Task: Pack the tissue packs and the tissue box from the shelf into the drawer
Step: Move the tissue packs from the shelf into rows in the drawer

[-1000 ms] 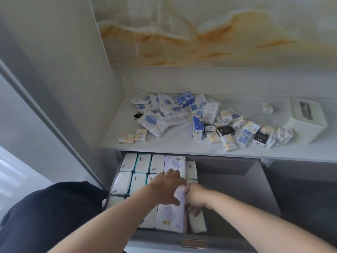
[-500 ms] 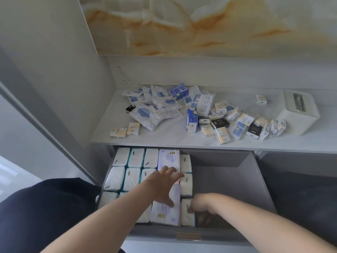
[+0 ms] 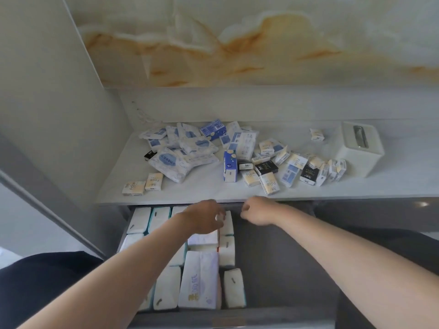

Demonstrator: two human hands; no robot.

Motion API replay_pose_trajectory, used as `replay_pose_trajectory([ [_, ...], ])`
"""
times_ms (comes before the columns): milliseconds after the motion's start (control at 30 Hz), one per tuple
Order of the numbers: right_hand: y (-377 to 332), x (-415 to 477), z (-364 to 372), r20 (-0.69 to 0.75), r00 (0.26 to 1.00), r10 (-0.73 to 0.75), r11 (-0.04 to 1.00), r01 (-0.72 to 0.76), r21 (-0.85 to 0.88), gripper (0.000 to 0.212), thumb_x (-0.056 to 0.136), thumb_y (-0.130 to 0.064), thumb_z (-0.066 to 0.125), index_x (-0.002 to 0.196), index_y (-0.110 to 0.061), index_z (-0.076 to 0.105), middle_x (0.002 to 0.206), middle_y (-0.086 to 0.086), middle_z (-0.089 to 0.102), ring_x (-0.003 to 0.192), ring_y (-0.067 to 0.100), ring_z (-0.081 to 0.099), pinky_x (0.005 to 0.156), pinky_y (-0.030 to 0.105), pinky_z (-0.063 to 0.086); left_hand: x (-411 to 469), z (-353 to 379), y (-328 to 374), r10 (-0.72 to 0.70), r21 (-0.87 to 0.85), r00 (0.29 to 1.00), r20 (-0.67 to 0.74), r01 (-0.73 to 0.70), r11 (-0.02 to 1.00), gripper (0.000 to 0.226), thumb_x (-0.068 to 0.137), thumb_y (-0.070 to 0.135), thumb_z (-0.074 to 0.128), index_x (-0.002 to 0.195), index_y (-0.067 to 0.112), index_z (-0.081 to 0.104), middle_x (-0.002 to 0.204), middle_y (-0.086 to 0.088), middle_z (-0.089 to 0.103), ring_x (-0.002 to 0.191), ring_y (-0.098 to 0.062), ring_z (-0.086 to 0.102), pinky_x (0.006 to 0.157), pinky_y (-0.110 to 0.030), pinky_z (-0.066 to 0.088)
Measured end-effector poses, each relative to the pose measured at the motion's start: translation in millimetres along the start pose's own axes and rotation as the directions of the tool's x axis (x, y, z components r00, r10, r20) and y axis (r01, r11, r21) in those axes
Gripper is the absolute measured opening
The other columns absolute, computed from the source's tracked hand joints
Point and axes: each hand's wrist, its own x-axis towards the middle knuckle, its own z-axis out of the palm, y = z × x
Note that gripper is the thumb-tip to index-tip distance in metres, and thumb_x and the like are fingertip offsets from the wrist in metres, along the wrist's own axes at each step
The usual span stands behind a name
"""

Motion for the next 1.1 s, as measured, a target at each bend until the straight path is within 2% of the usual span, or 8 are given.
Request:
replay_pose_trajectory([
  [100,9.0,2.1,-35.7,-0.152,0.986,-0.073,0.99,0.09,0.108,0.02,0.094,-0.024,0.049,0.091,-0.022,0.069,0.092,0.003,0.074,0.076,0.022,0.071,0.073,0.029,0.053,24.9,-32.3,20.4,-0.013,-0.077,0.991,-0.131,0.003,0.997,0.03,0.093,0.034,0.056,0.122,0.029,0.061,0.119,0.005,0.059,0.108,-0.016,0.055,0.094,-0.032,0.047],
  [200,16.5,8.7,-61.3,-0.274,0.953,-0.128,0.985,0.153,0.074,0.027,0.096,-0.018,0.051,0.115,-0.02,0.069,0.108,-0.006,0.062,0.098,0.015,0.06,0.08,0.025,0.044,51.9,-55.3,34.3,-0.047,-0.134,0.957,-0.285,0.008,0.991,0.027,0.091,0.028,0.056,0.117,0.026,0.061,0.116,0.003,0.061,0.105,-0.018,0.058,0.091,-0.033,0.049],
  [333,18.9,35.1,-77.1,-0.381,0.909,-0.171,0.978,0.204,0.048,0.027,0.092,-0.013,0.053,0.114,-0.021,0.068,0.119,0.001,0.065,0.105,0.019,0.059,0.081,0.029,0.046,81.3,-73.8,31.5,-0.146,-0.165,0.883,-0.447,0.08,0.983,0.031,0.091,0.018,0.054,0.122,0.019,0.055,0.12,-0.009,0.052,0.109,-0.029,0.053,0.086,-0.037,0.048],
  [567,3.6,92.7,-97.0,-0.544,0.834,-0.09,0.992,0.125,0.029,0.044,0.092,-0.013,0.054,0.135,-0.025,0.053,0.135,0.006,0.047,0.121,0.027,0.049,0.092,0.039,0.048,124.8,-76.3,13.8,-0.257,-0.219,0.946,-0.196,0.213,0.952,0.072,0.089,0.06,0.055,0.152,0.037,0.026,0.145,-0.01,0.033,0.127,-0.032,0.046,0.102,-0.039,0.043],
  [767,3.5,134.3,-110.4,-0.465,0.882,-0.075,0.993,0.023,-0.115,0.054,0.095,-0.029,0.051,0.147,-0.031,0.041,0.141,0.014,0.044,0.128,0.034,0.042,0.101,0.042,0.039,146.1,-78.1,-4.5,-0.283,-0.451,0.924,-0.256,0.145,0.88,0.054,0.084,0.029,0.062,0.134,0.03,0.042,0.116,-0.009,0.059,0.093,-0.025,0.056,0.075,-0.031,0.049],
  [933,-28.3,150.7,-108.7,-0.529,0.842,-0.109,0.978,0.186,0.094,0.049,0.094,-0.04,0.053,0.14,-0.022,0.049,0.136,0.011,0.054,0.125,0.031,0.05,0.097,0.039,0.043,150.3,-99.6,-30.4,-0.527,-0.844,0.778,-0.343,-0.008,0.536,0.037,0.086,0.013,0.054,0.122,0.023,0.048,0.099,-0.002,0.06,0.078,-0.017,0.056,0.068,-0.027,0.045],
  [1000,-47.1,153.0,-108.9,-0.404,0.913,-0.051,0.841,0.258,0.476,0.048,0.094,-0.044,0.051,0.137,-0.025,0.048,0.123,0.006,0.065,0.104,0.028,0.067,0.082,0.037,0.051,152.8,-112.8,-35.8,-0.604,-0.949,0.756,-0.252,-0.071,0.307,0.042,0.081,0.009,0.053,0.123,0.016,0.052,0.105,-0.009,0.063,0.079,-0.019,0.06,0.068,-0.029,0.048],
  [1100,-58.9,157.6,-112.1,-0.341,0.938,-0.066,0.632,0.304,0.713,0.013,0.098,-0.037,0.054,0.109,-0.03,0.058,0.099,0.002,0.071,0.077,0.023,0.069,0.069,0.038,0.055,157.3,-126.4,-41.0,-0.54,-0.972,0.818,-0.197,-0.092,0.217,0.044,0.072,0.011,0.051,0.115,0.015,0.059,0.103,-0.011,0.069,0.089,-0.027,0.068,0.075,-0.037,0.055],
])
